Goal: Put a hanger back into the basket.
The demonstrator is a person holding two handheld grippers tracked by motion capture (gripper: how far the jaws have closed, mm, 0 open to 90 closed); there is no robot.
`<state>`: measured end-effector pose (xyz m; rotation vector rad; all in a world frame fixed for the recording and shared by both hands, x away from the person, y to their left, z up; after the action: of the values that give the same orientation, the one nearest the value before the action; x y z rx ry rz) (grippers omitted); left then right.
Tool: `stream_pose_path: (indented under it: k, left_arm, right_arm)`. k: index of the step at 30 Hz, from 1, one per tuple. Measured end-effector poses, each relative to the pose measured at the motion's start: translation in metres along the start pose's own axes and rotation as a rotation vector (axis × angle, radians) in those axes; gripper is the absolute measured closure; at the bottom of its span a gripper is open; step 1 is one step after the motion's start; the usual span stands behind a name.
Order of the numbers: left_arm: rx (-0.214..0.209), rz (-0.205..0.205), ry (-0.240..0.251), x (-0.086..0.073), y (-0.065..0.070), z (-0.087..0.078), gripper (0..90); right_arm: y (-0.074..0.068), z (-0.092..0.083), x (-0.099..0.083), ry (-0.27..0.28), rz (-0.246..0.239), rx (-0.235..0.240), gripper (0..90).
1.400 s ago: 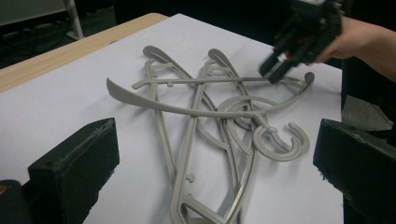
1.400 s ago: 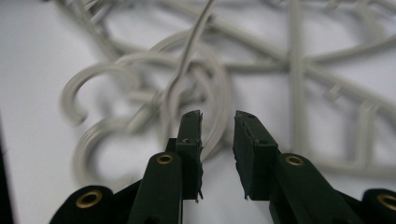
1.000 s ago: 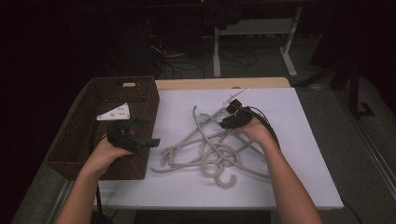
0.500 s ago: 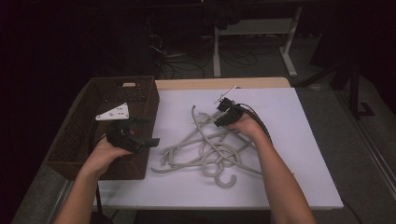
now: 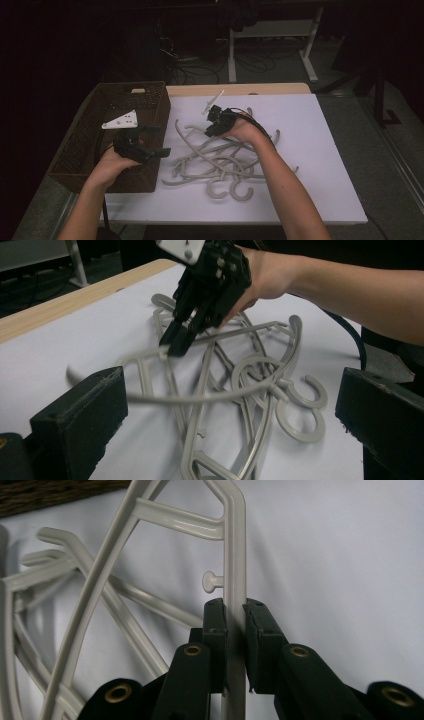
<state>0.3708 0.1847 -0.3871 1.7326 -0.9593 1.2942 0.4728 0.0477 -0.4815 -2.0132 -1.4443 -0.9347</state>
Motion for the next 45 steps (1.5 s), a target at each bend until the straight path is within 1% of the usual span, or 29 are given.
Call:
stream_pose_path:
  k: [2,3,5,7,8,9,11,13,14,15,18,20,21,22,25,29,31,34,37,39,43,45]
  left_arm:
    - [0.0,0.0,0.001,0.0,0.0,0.0,0.1]
    - [-0.001,0.0,0.001,0.0,0.001,0.0,0.1]
    - [-0.001,0.0,0.003,0.0,0.001,-0.001,0.1]
    - [0.0,0.001,0.002,0.001,0.001,-0.001,0.1]
    - [0.0,0.001,0.002,0.001,0.001,-0.001,0.1]
    - [0.001,0.001,0.003,0.001,0.001,-0.001,0.1]
    - [0.001,0.003,0.004,0.001,0.001,-0.002,0.1]
    - [0.001,0.003,0.004,0.001,0.002,-0.002,0.1]
    - [0.001,0.003,0.004,0.001,0.002,-0.001,0.1]
    - [0.005,0.002,0.002,0.001,0.003,-0.001,0.1]
    - [0.013,-0.003,-0.006,0.002,0.004,0.0,0.1]
    - [0.011,-0.002,-0.008,0.002,0.005,0.001,0.1]
    - [0.01,-0.001,-0.007,0.002,0.005,0.001,0.1]
    - [0.008,0.0,-0.007,0.003,0.006,0.002,0.1]
    - [0.007,-0.001,-0.004,0.003,0.007,0.002,0.1]
    - [0.003,-0.001,0.0,0.005,0.008,0.002,0.1]
    - [0.0,-0.003,0.002,0.005,0.008,0.002,0.1]
    - [-0.001,-0.005,-0.002,0.004,0.01,0.003,0.1]
    - [-0.004,-0.002,-0.007,0.004,0.011,0.005,0.1]
    - [-0.005,-0.003,-0.007,0.004,0.012,0.006,0.1]
    - [-0.014,0.002,-0.007,0.005,0.016,0.008,0.1]
    - [-0.024,0.001,-0.006,0.006,0.019,0.01,0.1]
  right_arm:
    - [-0.01,0.009,0.003,-0.013,-0.031,0.035,80.0]
    - [-0.013,0.013,0.004,-0.017,-0.042,0.046,80.0]
    - [-0.021,0.02,0.003,-0.019,-0.048,0.086,79.6]
    - [-0.026,0.025,0.0,-0.035,-0.039,0.096,77.0]
    - [-0.027,0.026,0.0,-0.031,-0.034,0.1,71.2]
    - [-0.026,0.025,0.001,-0.021,-0.011,0.091,67.7]
    - [-0.025,0.017,0.003,0.012,0.025,0.086,66.2]
    - [-0.022,0.004,0.002,0.029,0.059,0.043,67.4]
    - [-0.022,-0.001,0.001,0.035,0.061,0.034,68.2]
    - [-0.021,-0.009,-0.003,0.033,0.078,0.018,70.0]
    - [-0.024,-0.031,-0.017,0.019,0.097,-0.017,77.3]
    - [-0.026,-0.044,-0.028,0.023,0.114,-0.034,83.2]
    - [-0.027,-0.052,-0.036,0.019,0.124,-0.049,86.1]
    - [-0.027,-0.056,-0.04,0.015,0.128,-0.056,87.7]
    - [-0.03,-0.073,-0.056,0.012,0.148,-0.085,89.1]
    - [-0.032,-0.098,-0.077,0.002,0.193,-0.14,89.2]
    - [-0.035,-0.105,-0.088,-0.003,0.226,-0.153,89.2]
    - [-0.043,-0.112,-0.11,-0.03,0.259,-0.167,89.2]
    - [-0.051,-0.115,-0.132,-0.067,0.295,-0.176,89.2]
    - [-0.054,-0.117,-0.143,-0.095,0.307,-0.183,89.3]
    - [-0.053,-0.123,-0.161,-0.145,0.318,-0.217,89.3]
    - [-0.049,-0.128,-0.167,-0.154,0.332,-0.235,89.3]
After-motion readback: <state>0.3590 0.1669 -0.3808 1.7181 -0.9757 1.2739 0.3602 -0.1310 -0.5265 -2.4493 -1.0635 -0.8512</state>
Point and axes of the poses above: each handheld gripper's, and its own axes: z roughly forward along the jaws, x roughly out of its top, y roughly to its right, the point moved 10 cm from there along z, roughly forward along the jaws, and after that the axes turned 14 degrees about y, right-handed, at the moved point
